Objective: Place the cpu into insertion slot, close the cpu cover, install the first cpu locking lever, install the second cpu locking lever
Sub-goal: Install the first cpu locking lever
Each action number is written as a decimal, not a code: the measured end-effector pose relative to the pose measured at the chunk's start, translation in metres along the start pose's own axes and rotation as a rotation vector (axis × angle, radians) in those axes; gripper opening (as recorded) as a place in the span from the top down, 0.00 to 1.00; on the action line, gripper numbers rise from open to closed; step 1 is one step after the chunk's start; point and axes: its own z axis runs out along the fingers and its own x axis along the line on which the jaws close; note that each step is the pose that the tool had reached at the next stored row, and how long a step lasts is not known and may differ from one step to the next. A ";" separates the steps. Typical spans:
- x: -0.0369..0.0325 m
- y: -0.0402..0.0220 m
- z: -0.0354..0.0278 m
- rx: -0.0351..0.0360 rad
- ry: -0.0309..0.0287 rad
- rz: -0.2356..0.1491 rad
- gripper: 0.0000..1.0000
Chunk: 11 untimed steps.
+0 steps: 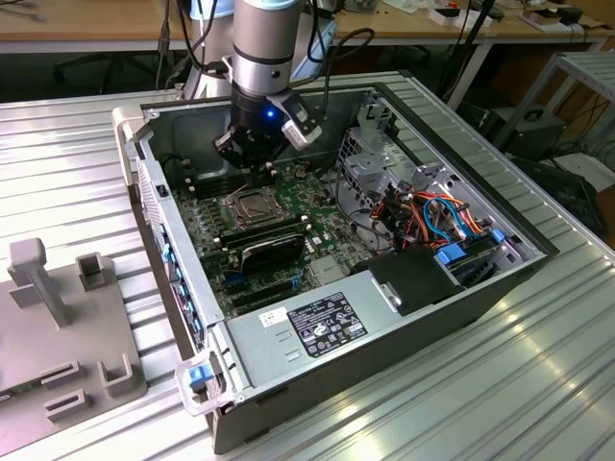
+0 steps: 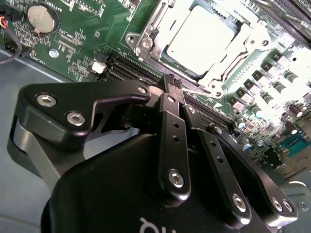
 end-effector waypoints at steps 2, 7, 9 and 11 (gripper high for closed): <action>-0.0005 0.0021 0.0006 0.0000 0.0000 0.000 0.89; -0.0060 0.0030 0.0025 -0.0001 0.0000 0.000 0.89; -0.0077 0.0027 0.0033 0.0001 0.0001 0.000 0.89; -0.0077 0.0026 0.0047 0.0000 0.0000 0.000 0.89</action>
